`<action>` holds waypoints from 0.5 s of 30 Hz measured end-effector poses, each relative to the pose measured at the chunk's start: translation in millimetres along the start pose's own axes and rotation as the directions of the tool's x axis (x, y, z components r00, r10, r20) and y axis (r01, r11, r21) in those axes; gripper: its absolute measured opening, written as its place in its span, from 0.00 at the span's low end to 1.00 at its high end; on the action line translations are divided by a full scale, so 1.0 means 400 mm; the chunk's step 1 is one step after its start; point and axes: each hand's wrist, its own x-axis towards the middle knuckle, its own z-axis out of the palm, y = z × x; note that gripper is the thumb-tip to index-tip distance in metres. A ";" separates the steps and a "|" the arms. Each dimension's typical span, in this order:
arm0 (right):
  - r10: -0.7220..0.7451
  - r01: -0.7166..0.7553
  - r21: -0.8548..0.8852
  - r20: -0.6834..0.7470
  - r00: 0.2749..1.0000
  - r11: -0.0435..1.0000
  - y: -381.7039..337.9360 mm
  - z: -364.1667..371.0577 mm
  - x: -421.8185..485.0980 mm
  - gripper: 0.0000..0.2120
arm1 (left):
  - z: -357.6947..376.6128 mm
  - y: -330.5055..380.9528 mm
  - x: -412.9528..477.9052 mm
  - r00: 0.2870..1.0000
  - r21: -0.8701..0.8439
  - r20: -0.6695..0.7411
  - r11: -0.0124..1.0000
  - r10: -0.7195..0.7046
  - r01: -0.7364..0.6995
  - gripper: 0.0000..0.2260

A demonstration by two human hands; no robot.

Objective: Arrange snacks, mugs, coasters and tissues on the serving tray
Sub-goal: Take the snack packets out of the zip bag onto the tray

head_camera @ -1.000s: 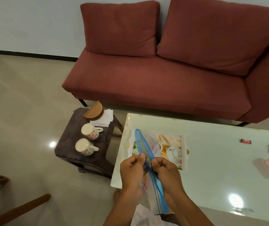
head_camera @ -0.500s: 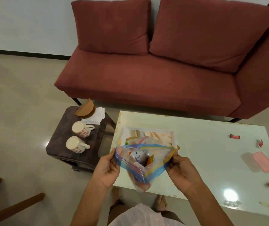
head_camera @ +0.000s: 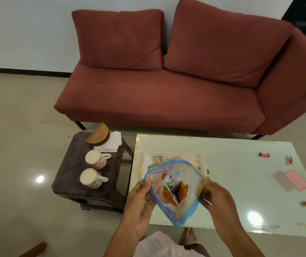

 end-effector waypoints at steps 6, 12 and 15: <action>-0.648 0.616 -0.699 0.287 0.706 0.362 0.031 0.140 -0.100 0.02 | -0.091 0.063 0.016 0.994 0.000 0.077 0.997 -0.076 0.076 0.19; -0.177 0.405 -0.912 0.410 0.895 -0.066 0.161 0.337 -0.061 0.15 | -0.189 0.140 0.030 0.992 0.073 0.117 0.997 -0.048 0.039 0.14; -0.126 0.376 -0.925 0.381 0.916 -0.064 0.195 0.379 -0.038 0.11 | -0.223 0.152 0.030 0.992 0.125 0.121 0.992 -0.028 0.013 0.13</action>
